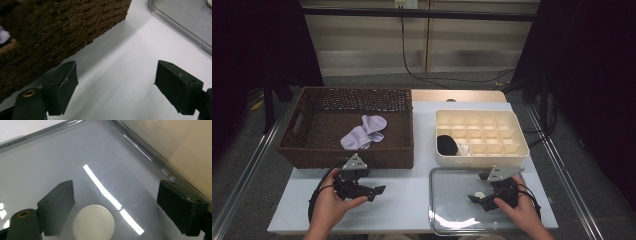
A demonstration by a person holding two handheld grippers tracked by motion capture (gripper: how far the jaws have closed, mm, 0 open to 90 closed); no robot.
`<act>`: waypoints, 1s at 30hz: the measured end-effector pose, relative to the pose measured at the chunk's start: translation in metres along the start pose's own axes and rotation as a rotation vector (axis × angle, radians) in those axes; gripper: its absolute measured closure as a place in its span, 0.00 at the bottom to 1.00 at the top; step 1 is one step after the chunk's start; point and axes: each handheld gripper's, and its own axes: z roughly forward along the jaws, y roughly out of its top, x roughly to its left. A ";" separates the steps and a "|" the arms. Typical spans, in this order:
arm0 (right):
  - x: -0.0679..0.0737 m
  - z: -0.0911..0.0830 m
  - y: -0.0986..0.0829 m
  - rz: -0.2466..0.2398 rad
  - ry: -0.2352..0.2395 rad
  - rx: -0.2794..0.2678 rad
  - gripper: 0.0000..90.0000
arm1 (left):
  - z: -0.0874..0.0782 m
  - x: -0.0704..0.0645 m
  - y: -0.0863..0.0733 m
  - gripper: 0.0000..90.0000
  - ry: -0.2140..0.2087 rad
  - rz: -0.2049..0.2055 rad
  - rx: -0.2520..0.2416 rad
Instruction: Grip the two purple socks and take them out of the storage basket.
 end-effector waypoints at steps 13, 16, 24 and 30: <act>0.000 0.000 0.000 -0.004 -0.001 0.000 0.16 | -0.029 0.009 0.020 0.21 0.012 -0.005 0.017; 0.000 0.000 0.000 -0.004 -0.001 -0.001 0.16 | -0.035 0.010 0.024 0.21 0.010 -0.009 0.014; 0.000 0.000 0.000 -0.002 -0.001 0.000 0.16 | -0.052 0.017 0.039 0.22 0.010 -0.001 0.021; 0.000 0.000 0.000 -0.003 -0.001 0.000 0.15 | -0.064 0.018 0.051 0.22 0.014 0.006 0.007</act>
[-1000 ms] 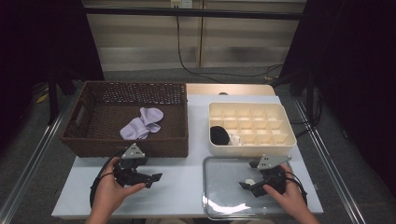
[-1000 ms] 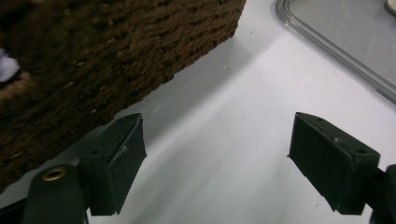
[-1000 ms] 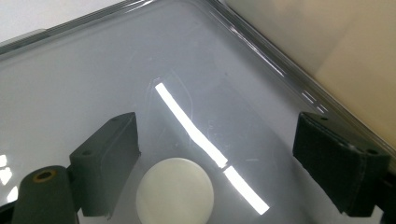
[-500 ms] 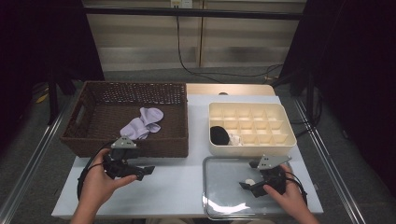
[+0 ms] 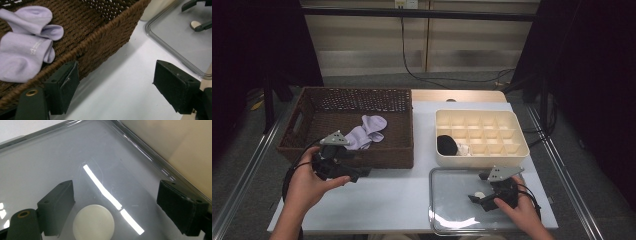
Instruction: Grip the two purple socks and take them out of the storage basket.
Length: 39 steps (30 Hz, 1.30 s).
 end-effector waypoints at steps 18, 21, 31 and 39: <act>0.000 0.000 0.000 0.001 0.000 0.000 0.16 | -0.010 0.020 0.032 0.22 0.026 -0.017 -0.032; 0.000 0.000 0.000 0.001 0.000 0.000 0.16 | -0.008 0.024 0.036 0.22 0.034 -0.021 -0.036; 0.000 0.000 0.000 0.000 -0.001 -0.001 0.16 | 0.008 0.044 0.041 0.23 0.077 -0.072 -0.033; 0.000 0.000 0.000 0.001 -0.001 -0.001 0.16 | 0.019 0.058 0.046 0.23 0.096 -0.102 -0.038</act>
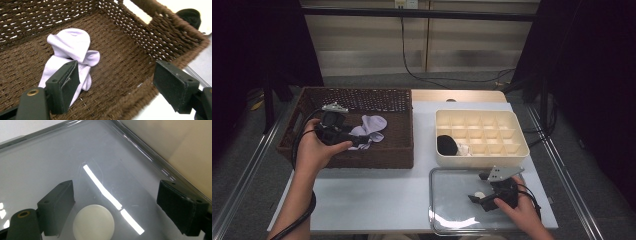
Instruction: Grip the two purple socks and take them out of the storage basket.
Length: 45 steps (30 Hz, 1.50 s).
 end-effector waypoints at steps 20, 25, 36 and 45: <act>0.000 0.000 0.000 0.000 0.000 0.000 0.16 | 0.038 0.022 0.005 0.24 0.021 -0.077 0.029; 0.000 0.000 0.000 0.001 0.000 0.000 0.16 | 0.045 0.026 0.008 0.24 0.032 -0.082 0.033; 0.000 0.000 0.000 0.000 0.001 0.000 0.16 | 0.057 0.032 0.016 0.26 0.046 -0.111 0.069; 0.000 0.000 0.000 0.000 0.001 0.000 0.16 | 0.060 0.035 0.032 0.28 0.060 -0.115 0.084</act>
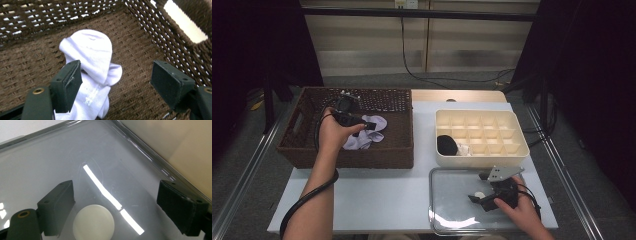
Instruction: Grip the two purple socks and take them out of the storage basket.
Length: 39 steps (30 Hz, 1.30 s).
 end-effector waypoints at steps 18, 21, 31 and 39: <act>0.000 0.000 0.000 0.001 0.001 0.000 0.16 | 0.057 0.023 -0.006 0.45 0.036 -0.158 0.048; 0.000 0.000 0.000 0.001 0.000 -0.001 0.16 | 0.062 0.022 -0.009 0.51 0.028 -0.196 0.086; 0.000 0.000 0.000 0.001 0.000 -0.001 0.16 | 0.046 0.020 -0.004 0.94 0.041 -0.197 0.109; 0.000 0.000 0.000 0.000 0.000 -0.001 0.16 | 0.024 0.020 0.008 0.96 0.023 -0.184 0.096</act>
